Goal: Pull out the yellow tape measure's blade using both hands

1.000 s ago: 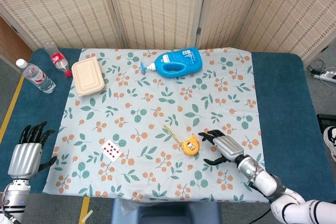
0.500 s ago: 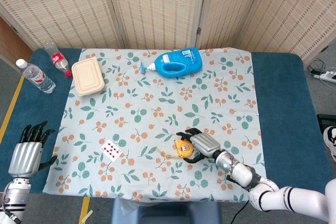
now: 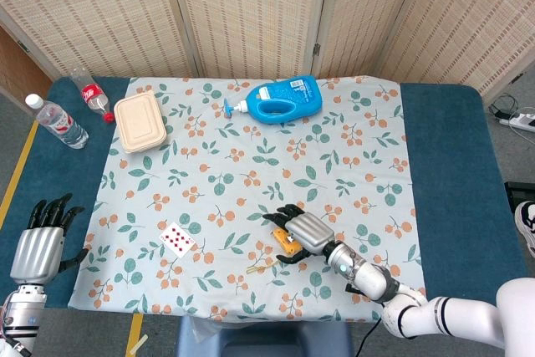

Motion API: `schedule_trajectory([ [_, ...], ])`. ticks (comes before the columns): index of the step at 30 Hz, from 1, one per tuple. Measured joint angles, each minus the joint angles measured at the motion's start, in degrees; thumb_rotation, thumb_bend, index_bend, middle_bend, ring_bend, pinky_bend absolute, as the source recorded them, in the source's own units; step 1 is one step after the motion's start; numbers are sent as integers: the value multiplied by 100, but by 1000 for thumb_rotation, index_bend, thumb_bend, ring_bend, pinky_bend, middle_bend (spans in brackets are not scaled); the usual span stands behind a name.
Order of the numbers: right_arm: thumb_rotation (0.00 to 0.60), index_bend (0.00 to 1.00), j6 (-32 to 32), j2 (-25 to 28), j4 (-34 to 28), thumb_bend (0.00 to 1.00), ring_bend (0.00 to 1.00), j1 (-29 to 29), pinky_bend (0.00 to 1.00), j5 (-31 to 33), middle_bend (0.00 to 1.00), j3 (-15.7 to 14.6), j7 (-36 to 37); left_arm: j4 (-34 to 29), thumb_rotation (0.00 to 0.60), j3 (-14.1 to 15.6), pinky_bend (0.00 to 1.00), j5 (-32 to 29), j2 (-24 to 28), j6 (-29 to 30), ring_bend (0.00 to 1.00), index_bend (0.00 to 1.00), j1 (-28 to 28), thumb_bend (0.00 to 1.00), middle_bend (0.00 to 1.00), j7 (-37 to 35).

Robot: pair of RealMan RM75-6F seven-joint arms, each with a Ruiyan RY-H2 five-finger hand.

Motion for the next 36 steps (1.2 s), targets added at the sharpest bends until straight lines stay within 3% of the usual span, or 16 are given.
schedule_trajectory([
  [5,401,0,475,-369,204,362,32,-180,0,111,14,-31,-626,-17,600,7,0,61,-1,16,122,251,-13,234,104,-18],
  [18,402,0,480,-747,392,362,39,-174,0,972,0,49,-1636,-28,600,21,0,59,34,48,122,249,18,235,104,-82],
  [36,411,0,405,-141,436,362,3,-110,0,1525,6,-9,-2317,-18,600,28,0,58,17,45,122,247,19,234,104,-63],
])
